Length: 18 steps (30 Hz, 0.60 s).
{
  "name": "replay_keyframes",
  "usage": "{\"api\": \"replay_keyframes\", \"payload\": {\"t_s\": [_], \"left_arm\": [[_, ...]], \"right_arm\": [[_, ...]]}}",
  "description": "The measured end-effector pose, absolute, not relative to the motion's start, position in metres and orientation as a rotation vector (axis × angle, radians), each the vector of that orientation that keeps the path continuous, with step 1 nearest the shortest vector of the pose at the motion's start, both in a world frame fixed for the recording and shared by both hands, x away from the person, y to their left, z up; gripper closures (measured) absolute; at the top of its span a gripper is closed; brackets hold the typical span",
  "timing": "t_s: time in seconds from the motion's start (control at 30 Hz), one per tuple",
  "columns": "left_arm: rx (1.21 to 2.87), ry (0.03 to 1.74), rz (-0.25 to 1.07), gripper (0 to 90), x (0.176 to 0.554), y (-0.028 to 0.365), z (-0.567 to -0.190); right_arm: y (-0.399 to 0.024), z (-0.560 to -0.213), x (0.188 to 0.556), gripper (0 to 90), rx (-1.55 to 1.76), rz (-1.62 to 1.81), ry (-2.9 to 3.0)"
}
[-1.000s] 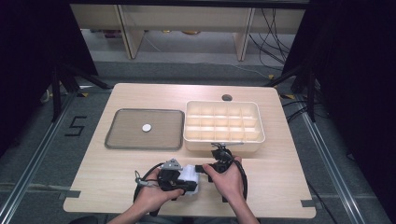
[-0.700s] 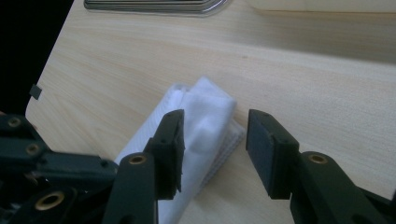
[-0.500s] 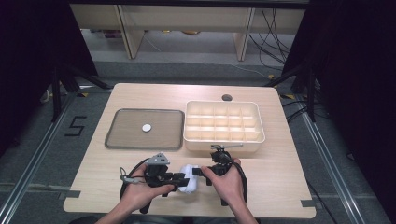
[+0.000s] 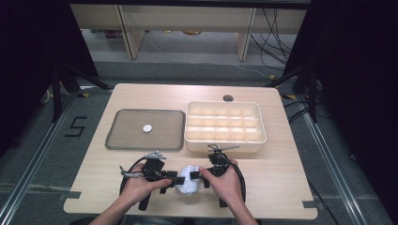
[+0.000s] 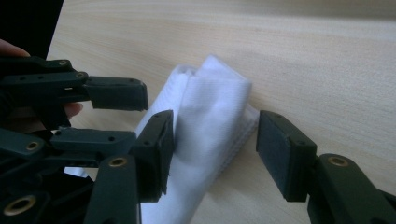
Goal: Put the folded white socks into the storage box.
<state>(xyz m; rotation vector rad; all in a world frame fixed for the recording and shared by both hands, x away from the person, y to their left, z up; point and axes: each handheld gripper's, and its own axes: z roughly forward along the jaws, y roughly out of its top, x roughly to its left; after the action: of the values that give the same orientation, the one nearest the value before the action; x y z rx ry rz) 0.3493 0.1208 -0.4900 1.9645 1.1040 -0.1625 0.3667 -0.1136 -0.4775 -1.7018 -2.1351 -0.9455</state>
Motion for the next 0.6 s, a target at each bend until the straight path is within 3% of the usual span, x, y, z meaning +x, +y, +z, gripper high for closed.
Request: {"api": "replay_keyframes", "payload": {"t_s": [0.6], "left_arm": [[1.993,1.107,-0.194,57.8,0.351,0.120,-0.496]], "right_arm": [[-0.105,-0.494,0.383,42.7,-1.636,-0.878,-2.152]]}}
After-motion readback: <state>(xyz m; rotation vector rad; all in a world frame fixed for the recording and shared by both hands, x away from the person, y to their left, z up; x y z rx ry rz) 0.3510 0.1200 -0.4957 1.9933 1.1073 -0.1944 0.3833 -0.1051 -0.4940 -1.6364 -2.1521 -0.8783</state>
